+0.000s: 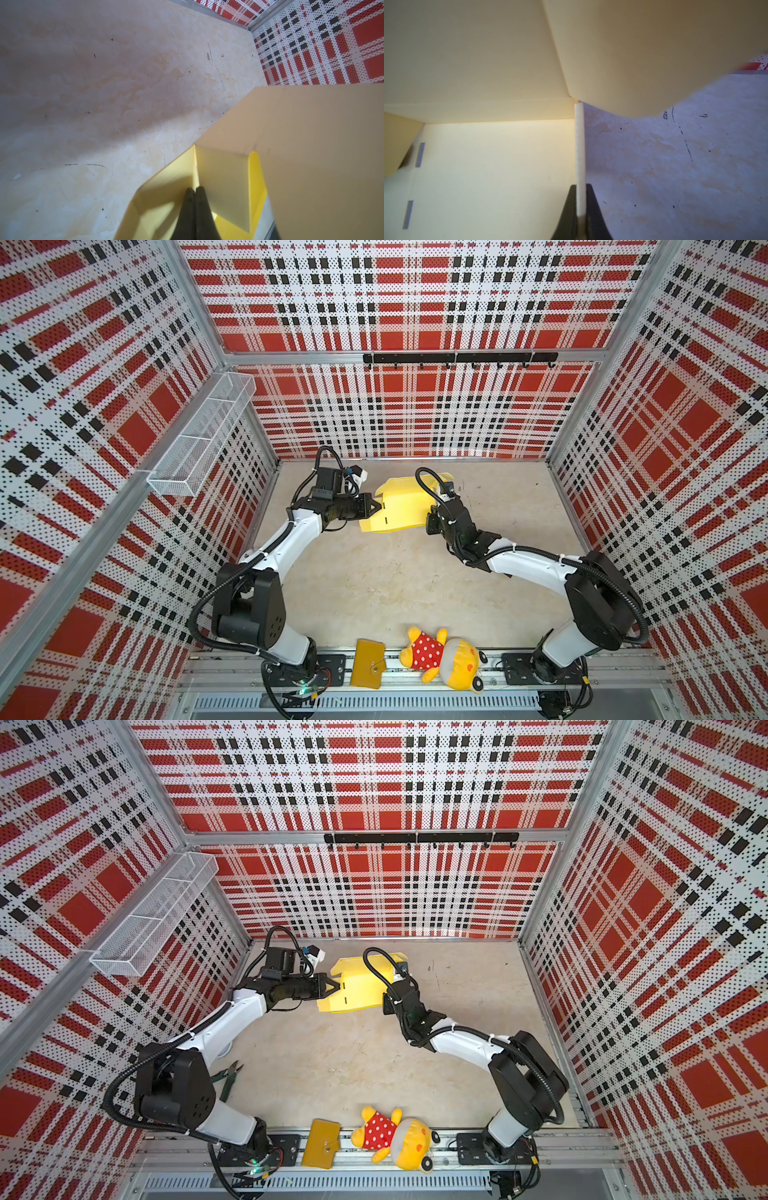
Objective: Fold the paper box
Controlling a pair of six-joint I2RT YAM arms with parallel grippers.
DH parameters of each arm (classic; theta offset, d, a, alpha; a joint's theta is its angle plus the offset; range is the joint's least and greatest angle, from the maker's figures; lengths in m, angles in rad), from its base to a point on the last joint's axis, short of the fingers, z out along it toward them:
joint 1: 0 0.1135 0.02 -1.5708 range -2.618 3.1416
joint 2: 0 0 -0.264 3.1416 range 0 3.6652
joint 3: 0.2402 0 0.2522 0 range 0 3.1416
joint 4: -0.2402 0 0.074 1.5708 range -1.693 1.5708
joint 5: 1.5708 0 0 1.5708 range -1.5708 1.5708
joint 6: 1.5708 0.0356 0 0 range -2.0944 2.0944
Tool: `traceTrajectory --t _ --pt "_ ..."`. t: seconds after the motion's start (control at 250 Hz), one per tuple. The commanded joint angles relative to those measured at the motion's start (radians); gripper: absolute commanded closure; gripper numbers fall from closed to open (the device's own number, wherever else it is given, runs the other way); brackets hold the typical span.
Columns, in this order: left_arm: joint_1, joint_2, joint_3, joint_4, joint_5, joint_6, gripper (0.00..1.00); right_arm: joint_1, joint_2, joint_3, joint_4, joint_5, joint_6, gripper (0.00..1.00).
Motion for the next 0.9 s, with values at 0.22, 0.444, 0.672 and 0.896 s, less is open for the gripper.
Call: traceTrajectory --t 0.22,0.444,0.672,0.896 --pt "0.047 -0.003 0.019 0.091 0.071 -0.090 1.00 0.009 0.085 0.015 0.193 -0.015 -0.012 1.00" --pt "0.050 0.021 -0.015 0.155 0.105 -0.112 1.00 0.009 0.144 0.004 0.257 -0.042 0.024 1.00" --pt "0.055 0.054 -0.050 0.202 0.113 -0.140 1.00 0.009 0.173 0.005 0.280 -0.032 0.023 1.00" --pt "0.064 0.110 -0.065 0.252 0.127 -0.191 1.00 0.009 0.208 0.033 0.269 -0.044 0.024 1.00"
